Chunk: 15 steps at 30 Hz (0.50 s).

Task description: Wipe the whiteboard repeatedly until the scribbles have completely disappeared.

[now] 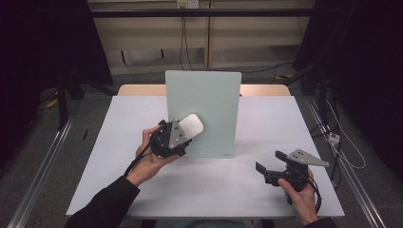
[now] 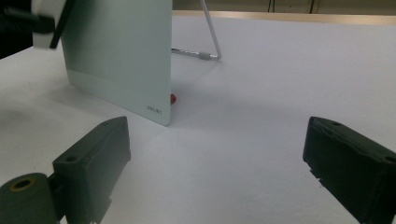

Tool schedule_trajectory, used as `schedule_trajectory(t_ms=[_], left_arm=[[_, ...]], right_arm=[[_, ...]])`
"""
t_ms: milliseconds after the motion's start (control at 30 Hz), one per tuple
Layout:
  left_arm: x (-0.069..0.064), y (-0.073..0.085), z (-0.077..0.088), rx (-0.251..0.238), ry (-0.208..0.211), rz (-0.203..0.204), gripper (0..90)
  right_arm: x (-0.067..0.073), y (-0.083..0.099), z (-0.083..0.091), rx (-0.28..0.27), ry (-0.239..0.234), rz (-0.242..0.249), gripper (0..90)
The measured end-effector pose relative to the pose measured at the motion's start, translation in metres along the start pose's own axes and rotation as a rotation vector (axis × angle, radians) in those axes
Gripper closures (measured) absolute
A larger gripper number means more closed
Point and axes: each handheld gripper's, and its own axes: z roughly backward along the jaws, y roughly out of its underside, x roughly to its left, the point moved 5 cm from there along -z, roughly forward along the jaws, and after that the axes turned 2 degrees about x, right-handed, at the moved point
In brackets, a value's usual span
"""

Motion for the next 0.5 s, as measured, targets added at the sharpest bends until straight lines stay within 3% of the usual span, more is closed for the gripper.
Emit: schedule_trajectory(t_ms=[100, 200, 367, 500], left_arm=[[-0.018, 0.012, -0.007, 0.032, 0.063, -0.008, 31.1], [-0.020, 0.016, -0.008, 0.041, 0.083, -0.004, 31.2], [-0.003, 0.012, 0.000, 0.011, 0.048, 0.044, 31.1], [0.019, 0.004, 0.010, -0.024, 0.011, 0.082, 31.1]], right_arm=[[0.000, 0.000, 0.000, 0.000, -0.001, 0.001, 7.2], [0.000, 0.000, 0.000, -0.001, 0.000, 0.000, 7.2], [0.000, 0.000, 0.000, -0.001, -0.001, -0.001, 7.2], [0.000, 0.000, 0.000, 0.000, 0.000, -0.002, 7.2]])
